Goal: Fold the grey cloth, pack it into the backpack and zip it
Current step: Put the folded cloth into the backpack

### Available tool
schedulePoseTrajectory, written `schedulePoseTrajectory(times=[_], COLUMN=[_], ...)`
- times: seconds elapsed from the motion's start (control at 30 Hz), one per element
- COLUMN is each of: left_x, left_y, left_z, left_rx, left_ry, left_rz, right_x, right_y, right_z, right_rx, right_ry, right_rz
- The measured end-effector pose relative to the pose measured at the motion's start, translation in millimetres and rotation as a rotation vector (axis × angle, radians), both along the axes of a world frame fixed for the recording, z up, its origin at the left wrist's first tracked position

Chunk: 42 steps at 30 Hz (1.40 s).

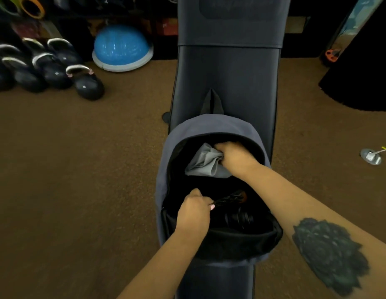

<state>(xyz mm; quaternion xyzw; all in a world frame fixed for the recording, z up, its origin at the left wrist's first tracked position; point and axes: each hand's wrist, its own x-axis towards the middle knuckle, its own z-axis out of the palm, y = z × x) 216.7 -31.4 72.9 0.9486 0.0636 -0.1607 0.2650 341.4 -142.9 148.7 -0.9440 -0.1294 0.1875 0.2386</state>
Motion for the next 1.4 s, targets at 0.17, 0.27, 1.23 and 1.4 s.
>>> schedulePoseTrajectory(times=[0.17,0.27,1.23,1.4], left_x=[-7.3,-11.7,37.9,55.2], left_y=[-1.0,-2.8,1.6,12.2], left_z=[8.4,11.1,36.3,38.5], left_rx=[-0.072,-0.092,-0.089,0.071], left_ry=[-0.099,-0.18,-0.238,-0.133], left_rz=[-0.008,0.026,0.079,-0.026], right_x=[-9.4,-19.6,-16.3,-30.2], right_y=[7.7,14.2,-20.2,-39.0], right_z=[-17.4,-33.1,-48.9,-46.4], right_rx=[-0.189,-0.294,0.204,0.142], right_ry=[0.04,0.073,0.154,0.206], right_rz=[0.144,0.21,-0.205,-0.109])
